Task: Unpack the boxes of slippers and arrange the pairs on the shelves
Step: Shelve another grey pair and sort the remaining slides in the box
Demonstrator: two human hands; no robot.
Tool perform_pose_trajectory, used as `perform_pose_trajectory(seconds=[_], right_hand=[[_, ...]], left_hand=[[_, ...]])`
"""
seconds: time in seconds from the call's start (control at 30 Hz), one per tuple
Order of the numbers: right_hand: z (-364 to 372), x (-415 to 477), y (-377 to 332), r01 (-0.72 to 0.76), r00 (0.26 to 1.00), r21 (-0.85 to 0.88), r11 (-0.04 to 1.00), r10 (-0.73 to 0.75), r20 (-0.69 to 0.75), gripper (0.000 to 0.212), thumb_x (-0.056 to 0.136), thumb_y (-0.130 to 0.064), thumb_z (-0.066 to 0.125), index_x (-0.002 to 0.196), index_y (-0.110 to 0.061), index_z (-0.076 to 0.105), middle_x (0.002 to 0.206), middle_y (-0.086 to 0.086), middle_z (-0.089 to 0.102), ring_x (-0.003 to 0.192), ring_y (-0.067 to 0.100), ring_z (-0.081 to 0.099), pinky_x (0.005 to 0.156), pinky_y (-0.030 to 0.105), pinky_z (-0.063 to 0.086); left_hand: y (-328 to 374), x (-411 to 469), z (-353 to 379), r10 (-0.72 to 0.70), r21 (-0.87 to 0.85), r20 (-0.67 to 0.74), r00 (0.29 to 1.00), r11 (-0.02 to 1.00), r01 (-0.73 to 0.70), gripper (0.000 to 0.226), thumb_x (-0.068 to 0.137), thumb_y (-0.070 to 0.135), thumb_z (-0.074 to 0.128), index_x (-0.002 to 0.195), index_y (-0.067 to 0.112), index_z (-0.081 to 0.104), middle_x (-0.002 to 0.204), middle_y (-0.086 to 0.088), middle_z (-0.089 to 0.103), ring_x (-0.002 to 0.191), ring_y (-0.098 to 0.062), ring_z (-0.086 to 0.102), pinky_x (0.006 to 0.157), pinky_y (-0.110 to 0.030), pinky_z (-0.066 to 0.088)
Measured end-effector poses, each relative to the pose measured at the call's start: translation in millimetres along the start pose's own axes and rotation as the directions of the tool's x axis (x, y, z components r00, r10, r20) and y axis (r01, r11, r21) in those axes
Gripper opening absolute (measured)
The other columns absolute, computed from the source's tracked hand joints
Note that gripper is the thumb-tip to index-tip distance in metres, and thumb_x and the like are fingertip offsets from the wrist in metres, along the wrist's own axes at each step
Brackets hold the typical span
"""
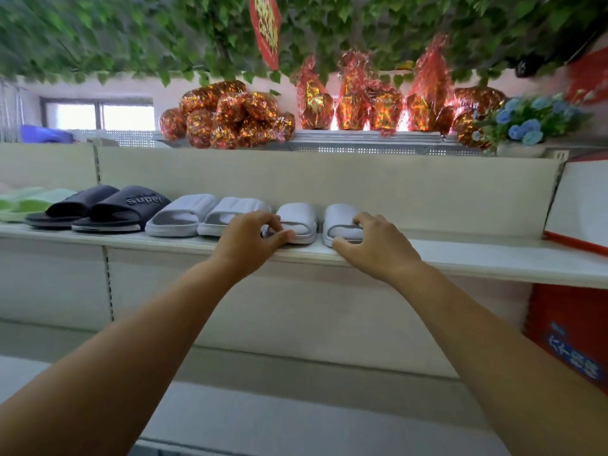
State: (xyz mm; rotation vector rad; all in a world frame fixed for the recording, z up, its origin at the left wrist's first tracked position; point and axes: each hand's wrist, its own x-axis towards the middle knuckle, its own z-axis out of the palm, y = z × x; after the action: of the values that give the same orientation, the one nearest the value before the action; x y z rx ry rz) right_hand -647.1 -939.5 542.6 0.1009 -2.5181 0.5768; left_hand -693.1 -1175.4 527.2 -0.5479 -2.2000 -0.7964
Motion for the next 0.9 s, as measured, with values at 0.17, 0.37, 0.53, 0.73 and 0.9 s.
perform_pose_trajectory(seconds=[0.17, 0.37, 0.53, 0.73, 0.9], right_hand=[[-8.9, -32.4, -22.8, 0.026, 0.999, 0.003, 1.0, -0.026, -0.036, 0.059, 0.087, -0.051, 0.063, 0.134, -0.016, 0.053, 0.13, 0.006, 0.055, 0.117, 0.025, 0.054, 0.097, 0.036, 0.046], [3.2, -111.6, -92.8, 0.224, 0.971, 0.002, 0.974, -0.223, -0.087, 0.058, 0.088, -0.052, 0.065, 0.137, -0.022, 0.056, 0.138, -0.003, 0.057, 0.126, 0.016, 0.052, 0.103, 0.032, 0.044], [72.1, -200.2, -196.7, 0.383, 0.918, 0.069, 0.921, -0.388, 0.086, 0.057, 0.091, -0.054, 0.061, 0.139, -0.025, 0.055, 0.142, -0.007, 0.056, 0.133, 0.013, 0.048, 0.107, 0.038, 0.044], [206.2, -313.8, -339.7, 0.392, 0.846, 0.277, 0.877, -0.462, 0.267, 0.06, 0.09, -0.05, 0.066, 0.141, -0.02, 0.054, 0.144, 0.0, 0.054, 0.134, 0.018, 0.047, 0.112, 0.039, 0.041], [290.8, -395.6, -431.8, 0.335, 0.773, 0.414, 0.846, -0.498, 0.393, 0.055, 0.09, -0.043, 0.069, 0.137, -0.016, 0.058, 0.14, 0.003, 0.056, 0.131, 0.022, 0.049, 0.107, 0.03, 0.037]], left_hand=[[8.6, -24.6, -28.0, 0.054, -0.005, -0.128, 0.99, 0.998, -0.055, 0.027, 0.095, 0.031, 0.069, 0.116, 0.015, 0.072, 0.114, -0.003, 0.073, 0.106, -0.02, 0.065, 0.089, -0.026, 0.044], [-19.2, -125.1, -112.8, 0.146, 0.023, -0.031, 0.989, 0.989, -0.145, 0.036, 0.094, 0.039, 0.068, 0.123, 0.017, 0.07, 0.125, 0.002, 0.067, 0.113, -0.016, 0.062, 0.098, -0.034, 0.049], [-89.3, -249.7, -214.2, 0.08, 0.174, 0.09, 0.993, 0.98, -0.095, 0.054, 0.092, 0.055, 0.054, 0.126, 0.015, 0.069, 0.133, -0.002, 0.065, 0.122, -0.02, 0.059, 0.102, -0.04, 0.049], [-187.9, -402.9, -342.1, -0.088, 0.346, 0.123, 0.989, 0.937, 0.041, 0.047, 0.092, 0.044, 0.063, 0.125, 0.013, 0.068, 0.135, -0.007, 0.064, 0.121, -0.03, 0.061, 0.1, -0.052, 0.048], [-226.1, -530.2, -430.8, -0.303, 0.444, 0.077, 0.95, 0.864, 0.239, 0.049, 0.09, 0.044, 0.064, 0.122, 0.008, 0.07, 0.132, -0.01, 0.066, 0.119, -0.031, 0.062, 0.102, -0.046, 0.048]])
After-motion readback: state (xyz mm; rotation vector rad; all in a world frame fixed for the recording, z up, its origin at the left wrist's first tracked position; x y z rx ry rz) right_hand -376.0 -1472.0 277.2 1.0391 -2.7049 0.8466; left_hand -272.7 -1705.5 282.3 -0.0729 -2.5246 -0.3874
